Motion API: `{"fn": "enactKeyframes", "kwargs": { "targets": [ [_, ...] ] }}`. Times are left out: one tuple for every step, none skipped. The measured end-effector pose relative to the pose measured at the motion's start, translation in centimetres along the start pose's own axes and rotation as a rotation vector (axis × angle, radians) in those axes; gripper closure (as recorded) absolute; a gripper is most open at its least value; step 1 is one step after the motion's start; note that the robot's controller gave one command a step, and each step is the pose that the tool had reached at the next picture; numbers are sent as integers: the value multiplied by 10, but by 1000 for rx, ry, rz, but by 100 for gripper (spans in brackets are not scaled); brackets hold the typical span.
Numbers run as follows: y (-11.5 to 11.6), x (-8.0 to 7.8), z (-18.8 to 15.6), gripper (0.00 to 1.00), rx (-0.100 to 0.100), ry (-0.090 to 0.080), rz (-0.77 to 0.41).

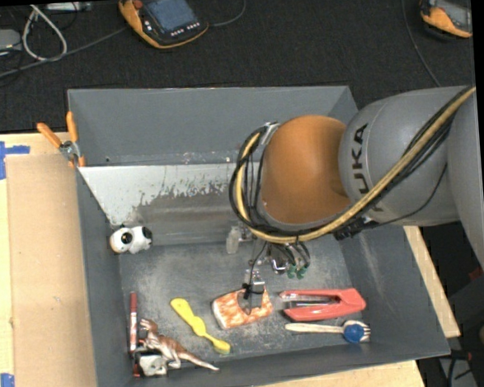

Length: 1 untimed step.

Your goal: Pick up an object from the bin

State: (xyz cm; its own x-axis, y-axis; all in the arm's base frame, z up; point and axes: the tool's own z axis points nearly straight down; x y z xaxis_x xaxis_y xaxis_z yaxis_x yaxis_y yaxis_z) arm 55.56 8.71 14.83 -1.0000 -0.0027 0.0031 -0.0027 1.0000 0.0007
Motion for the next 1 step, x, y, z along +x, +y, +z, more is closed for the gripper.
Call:
{"fn": "enactKeyframes", "kwargs": {
  "targets": [
    [-9,41,-2,0,-6,-8,-64]
  ]
}}
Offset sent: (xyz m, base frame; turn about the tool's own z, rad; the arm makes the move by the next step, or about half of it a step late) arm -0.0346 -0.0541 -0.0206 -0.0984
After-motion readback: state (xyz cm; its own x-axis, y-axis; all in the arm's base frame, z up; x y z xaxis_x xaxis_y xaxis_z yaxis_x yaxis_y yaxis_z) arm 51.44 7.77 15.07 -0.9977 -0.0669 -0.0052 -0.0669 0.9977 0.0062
